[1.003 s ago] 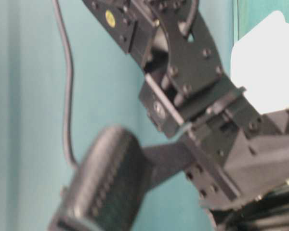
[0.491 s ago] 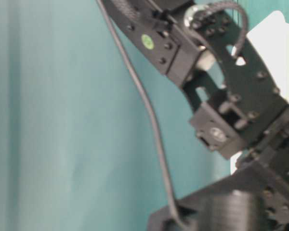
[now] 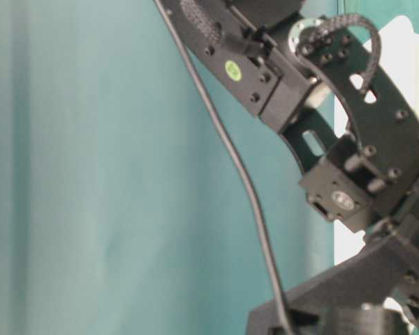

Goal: Put the tape into the white case with the right arm.
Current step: 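Close the right gripper inside the white tape roll's core, then lift the white tape and carry it into the white tray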

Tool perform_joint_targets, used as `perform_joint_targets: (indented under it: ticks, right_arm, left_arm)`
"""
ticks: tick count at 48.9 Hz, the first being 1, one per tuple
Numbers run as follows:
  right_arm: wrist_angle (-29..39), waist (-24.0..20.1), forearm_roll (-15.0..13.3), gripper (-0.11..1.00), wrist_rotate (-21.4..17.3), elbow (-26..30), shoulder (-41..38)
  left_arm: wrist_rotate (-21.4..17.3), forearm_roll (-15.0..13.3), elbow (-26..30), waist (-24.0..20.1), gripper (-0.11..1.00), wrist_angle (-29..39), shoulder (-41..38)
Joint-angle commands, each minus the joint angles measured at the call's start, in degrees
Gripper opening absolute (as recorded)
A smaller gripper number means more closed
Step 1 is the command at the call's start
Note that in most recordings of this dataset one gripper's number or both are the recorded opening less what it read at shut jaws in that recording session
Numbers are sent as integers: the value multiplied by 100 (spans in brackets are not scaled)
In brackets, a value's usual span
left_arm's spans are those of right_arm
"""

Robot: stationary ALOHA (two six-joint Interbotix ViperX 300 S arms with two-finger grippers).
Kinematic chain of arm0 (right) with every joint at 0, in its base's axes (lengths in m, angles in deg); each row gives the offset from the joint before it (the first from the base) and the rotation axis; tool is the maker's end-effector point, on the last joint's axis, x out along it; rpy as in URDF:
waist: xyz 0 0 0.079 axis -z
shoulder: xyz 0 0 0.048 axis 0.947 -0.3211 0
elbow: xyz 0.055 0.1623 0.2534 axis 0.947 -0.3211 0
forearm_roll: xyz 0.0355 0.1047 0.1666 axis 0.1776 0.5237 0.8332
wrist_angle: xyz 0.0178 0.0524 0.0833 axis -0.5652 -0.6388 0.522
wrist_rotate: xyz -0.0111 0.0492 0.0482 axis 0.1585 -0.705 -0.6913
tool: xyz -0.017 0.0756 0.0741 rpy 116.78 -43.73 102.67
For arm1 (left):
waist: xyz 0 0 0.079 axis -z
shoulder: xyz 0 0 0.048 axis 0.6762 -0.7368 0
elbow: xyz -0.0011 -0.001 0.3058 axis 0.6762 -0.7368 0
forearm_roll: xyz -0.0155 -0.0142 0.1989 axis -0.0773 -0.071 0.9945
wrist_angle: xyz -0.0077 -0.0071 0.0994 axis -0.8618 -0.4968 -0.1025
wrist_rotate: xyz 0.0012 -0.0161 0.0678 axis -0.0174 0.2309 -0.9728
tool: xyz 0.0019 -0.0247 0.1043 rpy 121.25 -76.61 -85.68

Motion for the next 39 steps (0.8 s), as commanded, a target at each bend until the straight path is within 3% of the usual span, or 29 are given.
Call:
perform_joint_targets:
  ticks: [1, 6, 14, 23, 39]
  right_arm:
    - [0, 9, -9, 47, -9, 114, 132]
    - [9, 18, -9, 20, 0, 123, 132]
    - [9, 26, -35, 4, 9, 114, 132]
    - [9, 18, -202, 3, 0, 114, 211]
    - [457, 0, -202, 3, -9, 114, 896]
  left_arm:
    - [0, 0, 62, 18, 0, -35, -44]
    - [0, 0, 62, 18, 0, -26, -44]
    - [0, 0, 62, 18, 0, -26, -44]
    - [0, 9, 62, 18, 0, -26, -44]
    - [0, 0, 62, 18, 0, -26, -44]
